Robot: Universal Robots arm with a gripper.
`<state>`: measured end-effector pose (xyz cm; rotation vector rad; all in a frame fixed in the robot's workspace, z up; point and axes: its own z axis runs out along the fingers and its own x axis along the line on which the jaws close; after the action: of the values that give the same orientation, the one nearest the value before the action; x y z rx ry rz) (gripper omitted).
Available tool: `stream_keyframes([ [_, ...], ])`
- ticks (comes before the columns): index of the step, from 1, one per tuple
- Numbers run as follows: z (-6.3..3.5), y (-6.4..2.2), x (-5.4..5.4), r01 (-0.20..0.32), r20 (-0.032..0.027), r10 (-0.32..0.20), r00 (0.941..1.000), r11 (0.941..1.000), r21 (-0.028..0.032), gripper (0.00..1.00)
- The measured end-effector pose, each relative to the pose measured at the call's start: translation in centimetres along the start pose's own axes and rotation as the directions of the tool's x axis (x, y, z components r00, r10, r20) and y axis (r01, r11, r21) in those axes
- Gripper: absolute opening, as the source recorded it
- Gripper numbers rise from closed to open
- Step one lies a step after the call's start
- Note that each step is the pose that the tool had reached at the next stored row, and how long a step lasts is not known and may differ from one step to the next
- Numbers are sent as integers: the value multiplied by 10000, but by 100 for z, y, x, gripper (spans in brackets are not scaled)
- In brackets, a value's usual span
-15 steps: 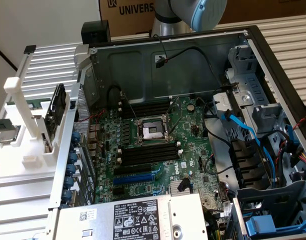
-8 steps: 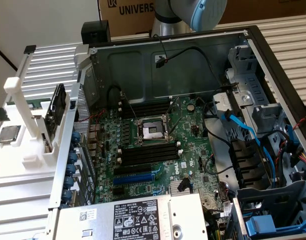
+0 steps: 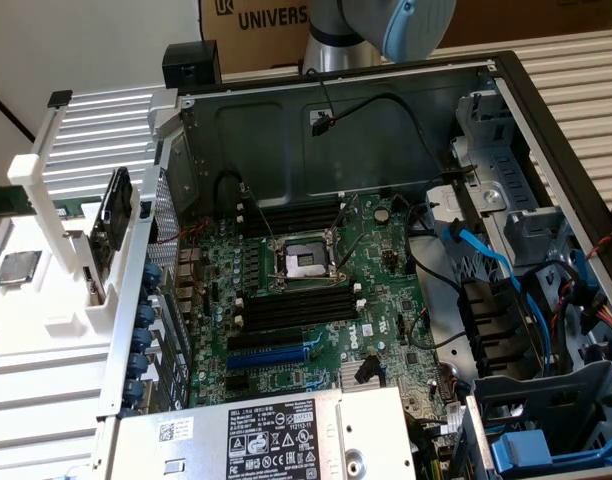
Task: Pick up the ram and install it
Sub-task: 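Pick up the ram and move it above insertion slot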
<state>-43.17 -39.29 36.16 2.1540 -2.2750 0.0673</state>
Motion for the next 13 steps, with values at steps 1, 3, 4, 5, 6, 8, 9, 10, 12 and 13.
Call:
stream_keyframes([
  [1,-28,-28,-1,1,-31,-1,10000,10000,3,13],
  [3,-85,-70,-1,-1,-84,1,10000,10000,5,13],
  [4,-110,-92,-1,-1,-97,1,10000,10000,5,13],
  [5,-136,-112,-1,-2,-112,2,9999,10000,5,13],
  [6,-184,-139,0,-3,-128,4,9999,10000,6,13],
  [8,-217,-153,-1,-5,-122,6,9999,10000,41,13],
  [9,-225,-156,-5,-8,-123,9,9999,10000,56,13],
  [10,-227,-179,-7,-7,-114,7,9999,10000,62,13],
  [12,-239,-242,-11,-9,-76,9,10000,10000,66,13],
  [13,-261,-343,-16,-10,-44,10,10000,10000,69,13],
])
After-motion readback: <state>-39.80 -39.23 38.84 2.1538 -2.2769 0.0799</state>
